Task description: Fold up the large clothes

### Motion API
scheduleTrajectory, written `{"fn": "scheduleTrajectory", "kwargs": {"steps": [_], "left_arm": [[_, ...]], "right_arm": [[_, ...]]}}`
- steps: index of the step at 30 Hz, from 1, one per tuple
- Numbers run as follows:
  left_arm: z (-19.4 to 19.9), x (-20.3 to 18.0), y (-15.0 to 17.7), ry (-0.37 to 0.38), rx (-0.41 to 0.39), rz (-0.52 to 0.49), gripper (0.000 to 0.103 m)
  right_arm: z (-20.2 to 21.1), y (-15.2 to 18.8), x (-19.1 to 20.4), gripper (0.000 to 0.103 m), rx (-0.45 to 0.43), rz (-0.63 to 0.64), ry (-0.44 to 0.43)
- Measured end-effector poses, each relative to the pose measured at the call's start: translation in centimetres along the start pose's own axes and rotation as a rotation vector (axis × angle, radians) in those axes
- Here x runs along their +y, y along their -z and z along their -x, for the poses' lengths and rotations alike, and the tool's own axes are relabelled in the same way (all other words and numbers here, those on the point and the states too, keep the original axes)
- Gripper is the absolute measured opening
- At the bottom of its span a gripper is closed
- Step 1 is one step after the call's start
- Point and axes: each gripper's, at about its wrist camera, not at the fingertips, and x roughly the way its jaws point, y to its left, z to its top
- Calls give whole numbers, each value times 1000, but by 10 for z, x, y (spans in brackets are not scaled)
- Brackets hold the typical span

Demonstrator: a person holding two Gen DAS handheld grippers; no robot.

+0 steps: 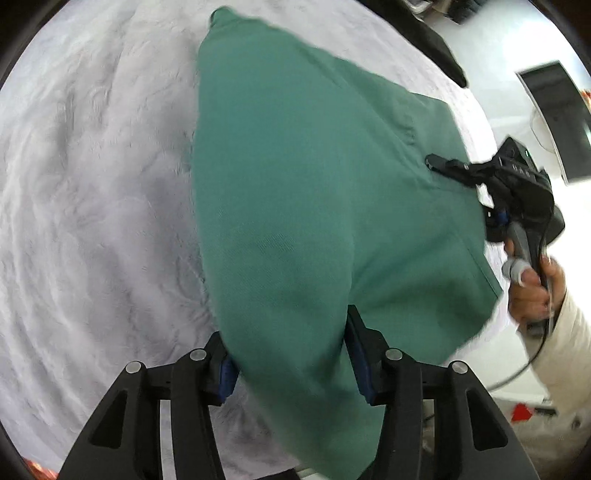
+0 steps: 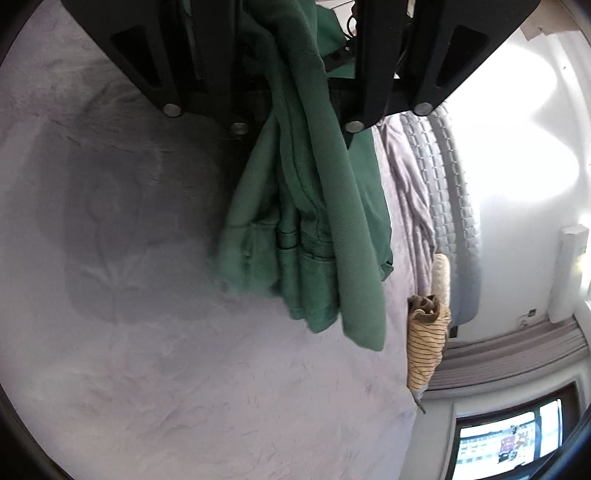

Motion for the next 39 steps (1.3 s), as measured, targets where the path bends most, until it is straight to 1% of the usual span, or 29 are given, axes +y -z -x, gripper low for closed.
{"fn": "scheduleTrajectory", "kwargs": {"steps": [2,4,6,7,8,9,10,11,12,13,14,15,17,18,19,20,22,25,26,28,31,33,35,36,38,39], "left_arm": [[13,-2,1,-5,-3,-46,51],[33,5,1,-7,-45,-71,51],[54,4,-9,-38,-118,-70,51],[61,9,-16,-60,-156,-59,51],[63,13,-25,-82,-189,-41,51],[67,29,-23,-99,-204,-26,51],[65,31,-31,-114,-215,-10,51],[62,32,-39,-125,-224,0,51],[51,17,-45,-131,-229,0,51],[48,9,-52,-135,-233,-7,51],[34,-5,-56,-139,-233,-18,51],[23,-10,-56,-159,-228,-41,51],[-1,-15,-53,-181,-202,-61,51],[-12,-14,-62,-189,-203,-60,55],[-16,-14,-61,-203,-204,-63,62],[-17,-15,-61,-216,-204,-65,63],[-12,-15,-58,-224,-199,-65,63],[2,-20,-51,-249,-183,-93,63],[8,-23,-46,-247,-179,-107,63],[20,-30,-40,-227,-166,-115,63],[31,-40,-22,-181,-118,-128,63],[30,-44,-5,-169,-81,-148,63],[21,-46,12,-185,-31,-167,63],[14,-44,24,-205,0,-179,63],[6,-41,41,-221,13,-199,63],[1,-38,51,-233,10,-206,67]], "right_arm": [[18,2,20,54,-36,101,157],[32,6,39,54,-79,189,247],[40,2,54,54,-111,245,287],[38,0,60,54,-104,263,300],[32,-3,62,49,-89,265,308],[25,-7,64,26,-71,259,305],[17,-11,64,9,-46,247,306],[15,-8,63,7,-51,252,308],[17,-6,68,7,-74,276,316],[28,2,69,7,-95,293,337],[35,8,63,7,-117,300,363],[41,12,54,6,-132,291,385],[40,9,25,6,-120,214,407],[36,6,17,5,-118,191,417],[32,1,3,5,-114,166,431],[31,-1,-7,5,-114,142,424],[36,-3,-18,5,-120,74,356],[43,2,-11,5,-118,91,338],[46,3,-9,5,-115,90,335],[59,9,-2,6,-112,93,331],[76,23,13,6,-115,133,364],[82,35,24,6,-108,167,377],[84,49,38,6,-93,199,379],[85,59,45,6,-79,217,378],[82,71,56,6,-60,244,378],[81,79,61,6,-47,265,381]]}}
